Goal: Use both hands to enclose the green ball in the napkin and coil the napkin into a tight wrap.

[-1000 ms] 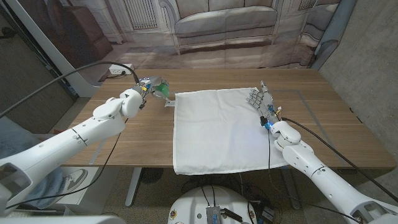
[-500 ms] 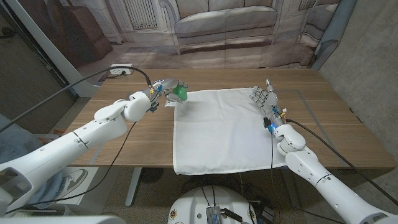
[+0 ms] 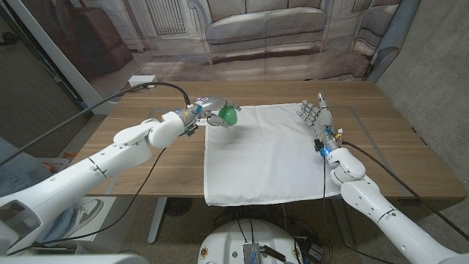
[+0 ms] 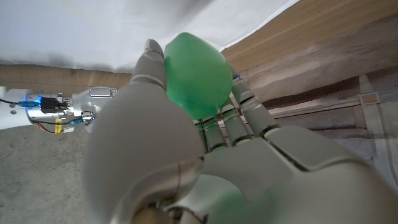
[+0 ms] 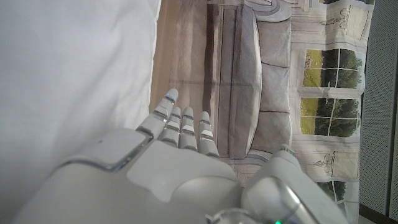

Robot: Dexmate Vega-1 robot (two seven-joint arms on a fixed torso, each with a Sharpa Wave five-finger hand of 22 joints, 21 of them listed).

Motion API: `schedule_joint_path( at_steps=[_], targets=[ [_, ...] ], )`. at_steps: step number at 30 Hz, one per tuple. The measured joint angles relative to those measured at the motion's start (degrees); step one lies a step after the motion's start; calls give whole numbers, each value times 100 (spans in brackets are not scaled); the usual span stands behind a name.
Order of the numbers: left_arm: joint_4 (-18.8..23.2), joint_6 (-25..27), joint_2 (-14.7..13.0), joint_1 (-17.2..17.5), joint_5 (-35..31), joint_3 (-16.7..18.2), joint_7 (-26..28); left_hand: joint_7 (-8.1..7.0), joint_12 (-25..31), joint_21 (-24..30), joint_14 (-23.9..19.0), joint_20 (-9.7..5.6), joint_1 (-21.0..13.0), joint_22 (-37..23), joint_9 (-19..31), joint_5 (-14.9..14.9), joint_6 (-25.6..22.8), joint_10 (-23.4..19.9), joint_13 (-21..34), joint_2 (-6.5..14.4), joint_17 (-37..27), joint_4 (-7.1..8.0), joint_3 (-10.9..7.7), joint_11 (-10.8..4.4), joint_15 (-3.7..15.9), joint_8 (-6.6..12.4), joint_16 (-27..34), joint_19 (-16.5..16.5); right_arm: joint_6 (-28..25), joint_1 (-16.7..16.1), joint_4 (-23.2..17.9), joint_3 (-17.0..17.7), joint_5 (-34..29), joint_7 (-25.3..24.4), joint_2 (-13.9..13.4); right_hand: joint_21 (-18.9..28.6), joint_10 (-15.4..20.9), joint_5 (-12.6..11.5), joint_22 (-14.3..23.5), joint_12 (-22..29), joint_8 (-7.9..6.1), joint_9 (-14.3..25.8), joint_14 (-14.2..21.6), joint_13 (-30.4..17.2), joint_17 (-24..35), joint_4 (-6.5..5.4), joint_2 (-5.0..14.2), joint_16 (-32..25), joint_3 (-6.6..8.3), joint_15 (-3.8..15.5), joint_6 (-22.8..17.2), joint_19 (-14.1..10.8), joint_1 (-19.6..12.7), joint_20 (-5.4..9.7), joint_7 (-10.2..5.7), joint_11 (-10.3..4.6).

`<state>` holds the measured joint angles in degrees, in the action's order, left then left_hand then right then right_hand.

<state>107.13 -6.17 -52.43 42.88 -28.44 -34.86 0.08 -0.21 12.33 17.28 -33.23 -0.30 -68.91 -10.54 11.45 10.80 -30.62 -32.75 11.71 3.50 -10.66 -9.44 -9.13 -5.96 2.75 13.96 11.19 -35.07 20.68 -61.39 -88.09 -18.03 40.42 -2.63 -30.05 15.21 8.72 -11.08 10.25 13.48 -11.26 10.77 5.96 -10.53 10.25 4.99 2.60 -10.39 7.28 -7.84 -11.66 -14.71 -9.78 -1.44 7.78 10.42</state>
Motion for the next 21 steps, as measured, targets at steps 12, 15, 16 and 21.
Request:
schedule_joint_path(
  at_steps=[12,15,16,21],
  targets=[
    [-348,-907,361,-180,-289,-206,-119,-41,0,-35,-4,0,-1,0,0,-21,-81,-7,0,-1,0,0,0,-7,4,0,-1,0,79,-384,-314,260,82,-129,-183,0,0,0,0,0,0,0,0,0,0,0,0,0,0,0,0,0,0,0,0,0],
    [-405,-1010,449,-198,-334,-268,-150,-40,0,-35,-4,0,-1,1,1,-22,-122,-18,0,-1,-1,0,0,1,4,-1,-1,-1,112,-442,-353,321,127,-124,-218,0,0,0,0,-39,0,0,0,0,0,0,0,0,0,0,0,0,0,0,0,0],
    [-417,-1036,478,-200,-352,-290,-160,-41,0,-35,-4,0,-1,1,1,-22,-142,-42,1,-1,-1,0,0,1,4,-1,-1,0,121,-458,-358,339,144,-110,-229,0,0,0,0,-44,0,0,0,0,0,0,0,0,0,0,0,1,0,0,0,0],
    [-403,-1121,609,-141,-551,-380,-208,-40,0,-34,-24,-31,-1,1,1,-22,-143,-68,1,-1,-1,0,0,-6,24,-1,-15,31,157,-531,-357,489,292,80,-348,-21,0,0,28,-44,0,0,0,0,0,0,0,0,0,0,0,0,0,0,0,0]
  ],
)
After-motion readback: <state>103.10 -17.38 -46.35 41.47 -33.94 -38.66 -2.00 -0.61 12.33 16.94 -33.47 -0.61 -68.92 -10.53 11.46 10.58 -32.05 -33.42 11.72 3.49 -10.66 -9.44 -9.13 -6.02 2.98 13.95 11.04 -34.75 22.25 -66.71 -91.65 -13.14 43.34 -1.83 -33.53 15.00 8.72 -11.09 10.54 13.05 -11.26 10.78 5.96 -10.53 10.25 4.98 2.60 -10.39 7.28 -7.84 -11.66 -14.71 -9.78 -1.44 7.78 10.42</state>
